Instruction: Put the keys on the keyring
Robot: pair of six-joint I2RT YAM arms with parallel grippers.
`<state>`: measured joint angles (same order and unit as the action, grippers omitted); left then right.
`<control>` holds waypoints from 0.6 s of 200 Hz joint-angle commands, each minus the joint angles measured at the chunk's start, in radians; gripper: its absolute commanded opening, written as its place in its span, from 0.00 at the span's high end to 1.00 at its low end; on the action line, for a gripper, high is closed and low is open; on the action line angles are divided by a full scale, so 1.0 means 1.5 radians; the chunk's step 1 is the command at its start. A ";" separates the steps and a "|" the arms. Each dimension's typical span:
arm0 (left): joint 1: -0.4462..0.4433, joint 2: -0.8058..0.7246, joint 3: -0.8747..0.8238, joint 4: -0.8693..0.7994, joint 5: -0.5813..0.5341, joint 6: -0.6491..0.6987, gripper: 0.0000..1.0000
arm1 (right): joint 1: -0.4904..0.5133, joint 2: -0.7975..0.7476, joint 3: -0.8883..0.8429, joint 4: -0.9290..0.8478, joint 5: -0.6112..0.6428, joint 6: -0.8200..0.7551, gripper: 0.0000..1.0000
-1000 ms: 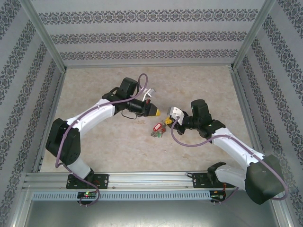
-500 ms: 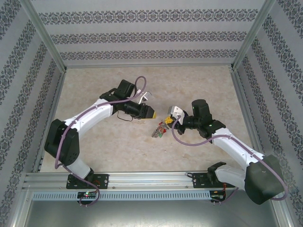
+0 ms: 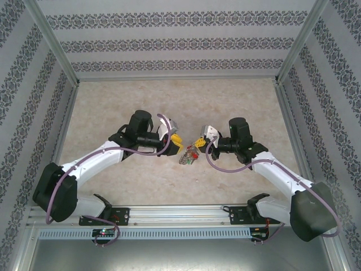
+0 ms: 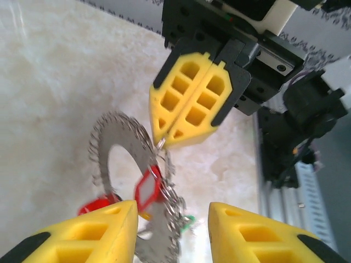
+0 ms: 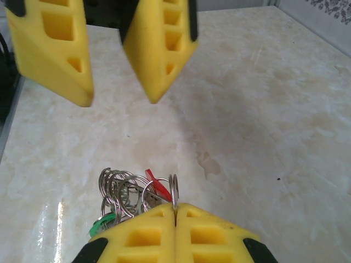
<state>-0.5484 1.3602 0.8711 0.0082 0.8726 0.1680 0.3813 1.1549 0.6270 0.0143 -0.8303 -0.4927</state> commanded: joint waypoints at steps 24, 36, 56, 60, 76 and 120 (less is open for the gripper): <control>-0.003 0.049 0.063 0.011 0.054 0.185 0.61 | -0.010 0.033 0.017 0.045 -0.085 -0.007 1.00; -0.003 0.052 0.067 0.009 0.054 0.192 0.61 | -0.010 0.042 0.024 0.036 -0.085 -0.011 1.00; -0.003 0.056 0.081 -0.015 0.051 0.211 0.61 | -0.008 0.048 0.031 0.029 -0.083 -0.015 1.00; -0.003 0.056 0.081 -0.017 0.048 0.211 0.61 | -0.006 0.049 0.032 0.027 -0.079 -0.017 1.00; -0.003 0.054 0.080 -0.019 0.035 0.217 0.61 | -0.003 0.047 0.033 0.020 -0.064 -0.022 1.00; -0.003 0.054 0.076 -0.035 0.034 0.238 0.62 | 0.003 0.046 0.033 0.015 -0.057 -0.029 1.00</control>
<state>-0.5488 1.4429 0.9657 -0.0078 0.9112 0.4694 0.3820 1.2278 0.6434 0.0269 -0.8886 -0.5041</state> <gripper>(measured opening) 0.387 0.058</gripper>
